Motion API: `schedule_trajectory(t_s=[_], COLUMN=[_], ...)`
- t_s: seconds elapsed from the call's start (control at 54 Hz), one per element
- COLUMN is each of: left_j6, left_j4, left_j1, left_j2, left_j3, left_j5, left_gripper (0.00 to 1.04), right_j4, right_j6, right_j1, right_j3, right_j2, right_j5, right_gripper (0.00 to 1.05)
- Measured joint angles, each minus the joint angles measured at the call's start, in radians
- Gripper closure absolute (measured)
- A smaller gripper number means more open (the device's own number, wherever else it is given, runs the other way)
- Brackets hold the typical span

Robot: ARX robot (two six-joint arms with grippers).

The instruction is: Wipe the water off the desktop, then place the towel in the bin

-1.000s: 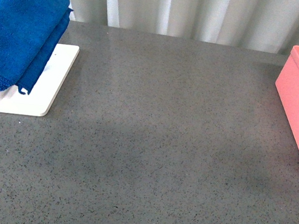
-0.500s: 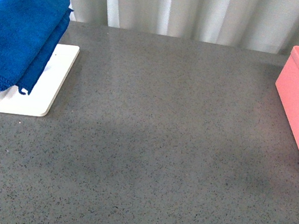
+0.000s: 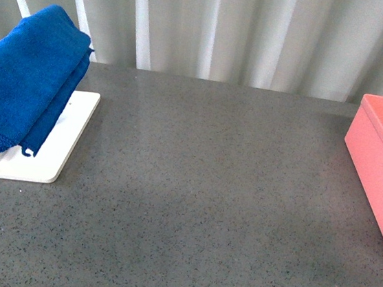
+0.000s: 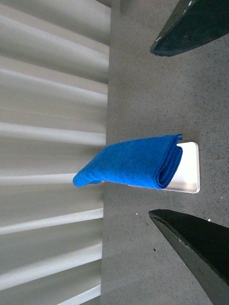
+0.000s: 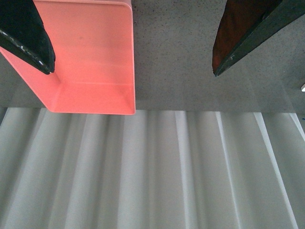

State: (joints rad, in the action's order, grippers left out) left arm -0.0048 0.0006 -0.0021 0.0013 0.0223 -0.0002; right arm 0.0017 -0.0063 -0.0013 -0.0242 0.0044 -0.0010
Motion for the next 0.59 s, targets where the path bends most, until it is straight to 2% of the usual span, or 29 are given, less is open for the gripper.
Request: schedule_trajectory(t_s=[0.167, 0.259, 0.315, 0.352, 0.407, 0.593], left_j6=[0.0, -0.185, -0.289, -0.329, -0.357, -0.293], left_j4=[0.0, -0.226, -0.24, -0.193, -0.107, 0.175], left_j1=[0.0, -0.088, -0.155, -0.187, -0.19, -0.069], left_j2=[0.0, 0.163, 0.291, 0.385, 0.498, 0.874], left_j3=[0.0, 0.088, 0.114, 0.122, 0.148, 0.37], left_j5=[0.0, -0.159, -0.219, -0.226, -0.184, -0.044], left_gripper=[0.07, 0.07, 0.07, 0.07, 0.07, 0.07], right_j4=[0.0, 0.0, 0.0, 0.0, 0.0, 0.0], right_j6=[0.0, 0.0, 0.0, 0.0, 0.0, 0.0], right_j1=[0.0, 0.0, 0.0, 0.0, 0.0, 0.0], right_j3=[0.0, 0.0, 0.0, 0.0, 0.0, 0.0], right_j2=[0.0, 0.0, 0.0, 0.0, 0.0, 0.0], right_j5=[0.0, 0.0, 0.0, 0.0, 0.0, 0.0], right_gripper=[0.07, 0.07, 0.07, 0.07, 0.07, 0.07])
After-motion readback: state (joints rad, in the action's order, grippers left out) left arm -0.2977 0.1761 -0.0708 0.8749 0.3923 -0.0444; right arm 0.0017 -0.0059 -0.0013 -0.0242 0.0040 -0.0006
